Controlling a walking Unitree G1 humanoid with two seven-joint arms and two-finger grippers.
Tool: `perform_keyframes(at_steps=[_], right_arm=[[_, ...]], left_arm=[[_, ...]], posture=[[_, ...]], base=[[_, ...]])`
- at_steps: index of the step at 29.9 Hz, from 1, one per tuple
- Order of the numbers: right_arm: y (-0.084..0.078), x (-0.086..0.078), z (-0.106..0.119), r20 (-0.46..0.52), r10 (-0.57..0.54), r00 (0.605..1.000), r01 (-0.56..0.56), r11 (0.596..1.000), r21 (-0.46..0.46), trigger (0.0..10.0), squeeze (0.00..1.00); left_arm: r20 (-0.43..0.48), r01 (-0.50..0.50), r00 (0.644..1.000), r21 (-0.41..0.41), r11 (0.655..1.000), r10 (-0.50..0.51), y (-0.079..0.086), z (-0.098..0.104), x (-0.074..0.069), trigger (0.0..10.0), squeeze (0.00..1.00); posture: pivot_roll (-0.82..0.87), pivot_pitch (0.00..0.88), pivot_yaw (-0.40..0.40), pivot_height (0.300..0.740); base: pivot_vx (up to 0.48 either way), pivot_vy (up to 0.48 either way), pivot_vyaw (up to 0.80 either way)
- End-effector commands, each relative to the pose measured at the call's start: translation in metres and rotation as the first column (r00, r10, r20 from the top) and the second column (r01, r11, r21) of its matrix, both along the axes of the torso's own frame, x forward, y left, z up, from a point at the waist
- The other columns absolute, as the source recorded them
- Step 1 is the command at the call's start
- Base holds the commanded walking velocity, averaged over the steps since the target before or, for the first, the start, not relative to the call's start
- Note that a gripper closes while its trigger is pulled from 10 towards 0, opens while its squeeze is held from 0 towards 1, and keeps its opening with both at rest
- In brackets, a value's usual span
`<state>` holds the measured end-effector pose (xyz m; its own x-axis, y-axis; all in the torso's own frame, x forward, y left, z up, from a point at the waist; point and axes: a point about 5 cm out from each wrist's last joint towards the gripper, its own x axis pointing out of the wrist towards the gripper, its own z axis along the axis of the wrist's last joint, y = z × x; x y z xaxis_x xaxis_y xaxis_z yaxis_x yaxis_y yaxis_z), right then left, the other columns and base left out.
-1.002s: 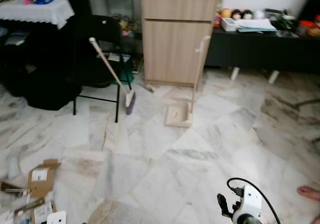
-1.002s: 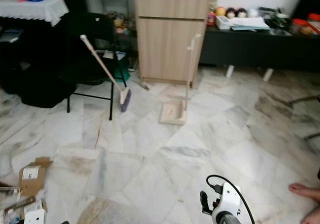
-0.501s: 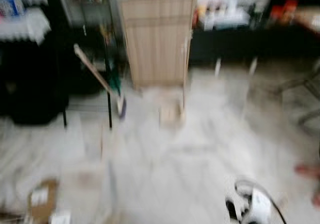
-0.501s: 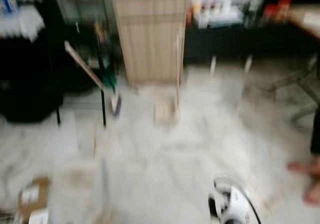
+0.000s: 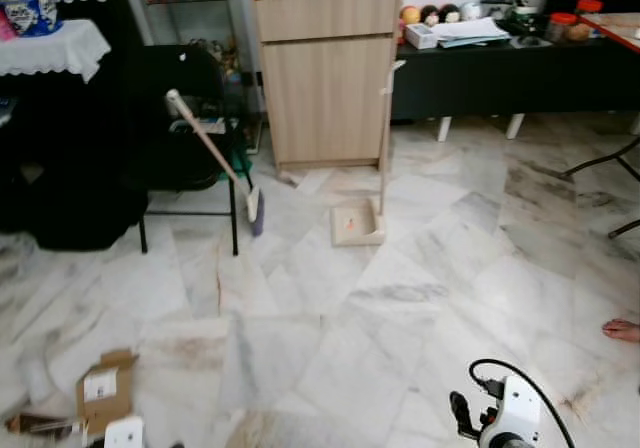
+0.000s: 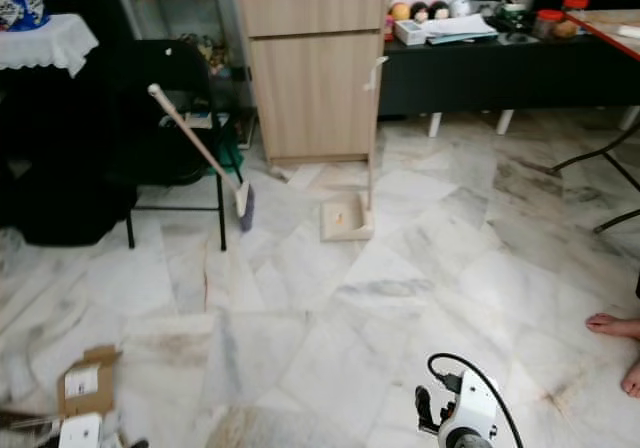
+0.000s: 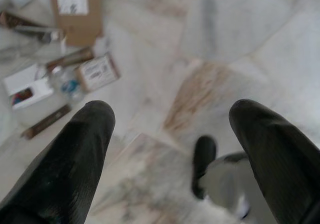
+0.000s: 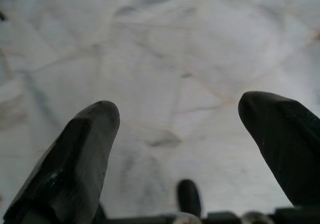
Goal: Sweep floor
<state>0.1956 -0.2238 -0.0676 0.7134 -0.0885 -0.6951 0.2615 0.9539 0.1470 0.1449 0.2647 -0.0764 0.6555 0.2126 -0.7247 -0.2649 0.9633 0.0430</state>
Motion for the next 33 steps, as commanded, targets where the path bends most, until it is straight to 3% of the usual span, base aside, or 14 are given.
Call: perform_keyframes(at_steps=[1,18,33], right_arm=[[-0.0046,0.0002,0.0013,0.006,-0.016,1.0,0.016,1.0,-0.004,10.0,0.0],[-0.0043,-0.0023,0.0001,0.002,-0.017,1.0,0.017,1.0,-0.017,10.0,0.0],[-0.004,-0.0032,-0.0002,0.003,-0.014,1.0,0.014,1.0,-0.026,10.0,0.0]], left_arm=[[-0.003,-0.025,1.0,-0.008,1.0,0.025,0.0003,-0.0015,-0.0039,10.0,0.0],[-0.025,-0.003,1.0,-0.008,1.0,0.003,-0.0014,-0.0032,-0.0059,10.0,0.0],[-0.038,-0.006,0.999,-0.017,1.0,0.005,-0.0007,-0.0046,-0.0097,10.0,0.0]], posture=[[0.02,0.0,0.031,0.74],[0.01,0.0,0.043,0.74],[0.01,0.0,0.041,0.74]], base=[[0.0,0.0,0.0],[0.0,0.0,0.0],[0.29,0.0,0.19]])
